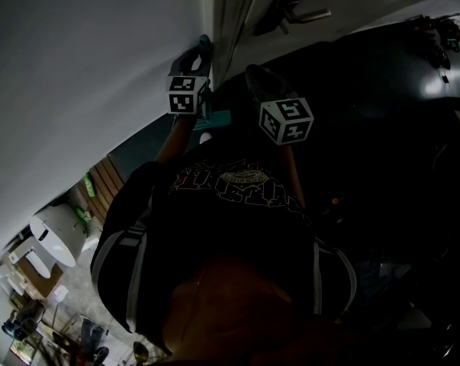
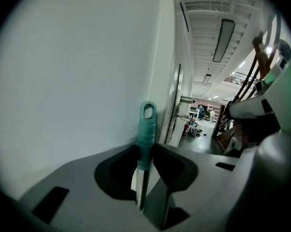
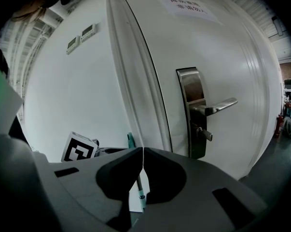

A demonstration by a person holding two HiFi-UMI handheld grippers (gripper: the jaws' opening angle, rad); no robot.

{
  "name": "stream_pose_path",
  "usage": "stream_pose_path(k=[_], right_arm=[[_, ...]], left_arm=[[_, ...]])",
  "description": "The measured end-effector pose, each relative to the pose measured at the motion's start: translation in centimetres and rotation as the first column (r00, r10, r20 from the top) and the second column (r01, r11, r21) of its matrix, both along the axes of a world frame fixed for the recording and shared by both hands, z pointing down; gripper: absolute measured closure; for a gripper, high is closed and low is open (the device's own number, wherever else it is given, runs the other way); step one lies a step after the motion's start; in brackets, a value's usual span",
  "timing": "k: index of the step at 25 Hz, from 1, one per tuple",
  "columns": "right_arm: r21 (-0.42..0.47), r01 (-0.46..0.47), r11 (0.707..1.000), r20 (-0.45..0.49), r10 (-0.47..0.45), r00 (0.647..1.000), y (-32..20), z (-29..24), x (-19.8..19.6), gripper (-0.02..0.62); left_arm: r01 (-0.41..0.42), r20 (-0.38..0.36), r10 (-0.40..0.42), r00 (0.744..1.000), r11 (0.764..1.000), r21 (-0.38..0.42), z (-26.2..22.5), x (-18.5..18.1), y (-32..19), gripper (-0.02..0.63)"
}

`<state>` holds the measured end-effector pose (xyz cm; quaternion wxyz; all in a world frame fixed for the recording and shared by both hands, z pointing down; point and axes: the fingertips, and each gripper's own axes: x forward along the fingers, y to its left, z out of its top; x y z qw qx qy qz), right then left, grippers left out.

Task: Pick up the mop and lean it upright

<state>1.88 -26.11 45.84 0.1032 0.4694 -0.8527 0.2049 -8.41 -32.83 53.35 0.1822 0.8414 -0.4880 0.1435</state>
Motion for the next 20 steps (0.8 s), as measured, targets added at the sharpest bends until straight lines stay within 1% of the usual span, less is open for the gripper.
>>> stream_pose_path(k=[6, 17, 20], right_arm=[[0.000, 0.006, 1.000, -0.002, -0.006, 1.000, 0.0, 0.0, 0.2, 0.575], [0.006, 0.027, 1.000, 0.000, -0.027, 1.000, 1.1, -0.1, -0.2, 0.575], [0.009, 0.038, 0.999, 0.000, -0.038, 0.999, 1.5, -0.2, -0.5, 0.575]], left_arm=[[0.002, 0.001, -0.002, 1.000, 1.000, 0.012, -0.4, -0.1, 0.3, 0.459], [0.028, -0.014, -0.028, 1.000, 0.999, 0.046, -2.2, -0.6, 2.6, 0.459], [0.028, -0.021, -0.027, 0.999, 0.998, 0.055, -3.0, -0.6, 3.4, 0.479]])
